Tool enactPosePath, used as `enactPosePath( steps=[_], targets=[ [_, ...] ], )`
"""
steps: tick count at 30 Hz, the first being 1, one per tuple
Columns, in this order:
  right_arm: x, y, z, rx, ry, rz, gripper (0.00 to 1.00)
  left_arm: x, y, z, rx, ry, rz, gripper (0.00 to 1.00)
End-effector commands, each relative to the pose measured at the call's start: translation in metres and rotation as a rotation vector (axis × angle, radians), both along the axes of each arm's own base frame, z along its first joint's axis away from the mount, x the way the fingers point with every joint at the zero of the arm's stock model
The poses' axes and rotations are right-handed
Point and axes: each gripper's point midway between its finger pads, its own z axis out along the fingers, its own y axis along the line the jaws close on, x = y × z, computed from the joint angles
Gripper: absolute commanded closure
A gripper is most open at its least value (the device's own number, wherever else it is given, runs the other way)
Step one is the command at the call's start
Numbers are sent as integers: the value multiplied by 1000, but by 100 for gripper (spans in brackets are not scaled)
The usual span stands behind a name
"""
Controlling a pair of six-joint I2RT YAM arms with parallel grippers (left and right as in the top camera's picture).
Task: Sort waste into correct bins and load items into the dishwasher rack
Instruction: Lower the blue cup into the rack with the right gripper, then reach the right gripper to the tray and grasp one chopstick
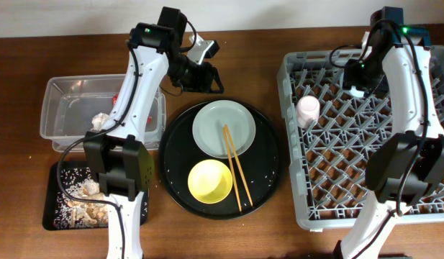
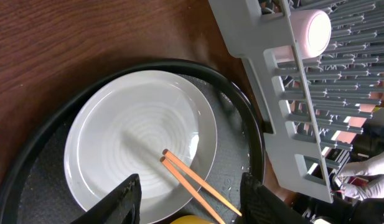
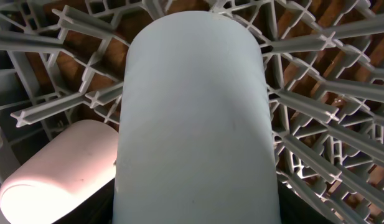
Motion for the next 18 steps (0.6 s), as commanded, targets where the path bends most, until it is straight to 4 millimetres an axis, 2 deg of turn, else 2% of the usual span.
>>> enactPosePath(
  steps=[1, 9, 14, 17, 18],
  targets=[
    [3, -2, -5, 1, 5, -11, 43, 4, 1, 7, -2, -29, 0, 50],
    [3, -2, -10, 2, 8, -11, 43, 3, 1, 7, -2, -28, 0, 50],
    [3, 2, -21, 26, 14, -6, 43, 3, 1, 7, -2, -27, 0, 50],
    [2, 2, -21, 26, 18, -7, 30, 3, 1, 7, -2, -28, 0, 50],
    [2, 2, -21, 26, 18, -7, 22, 3, 1, 7, -2, -28, 0, 50]
  ],
)
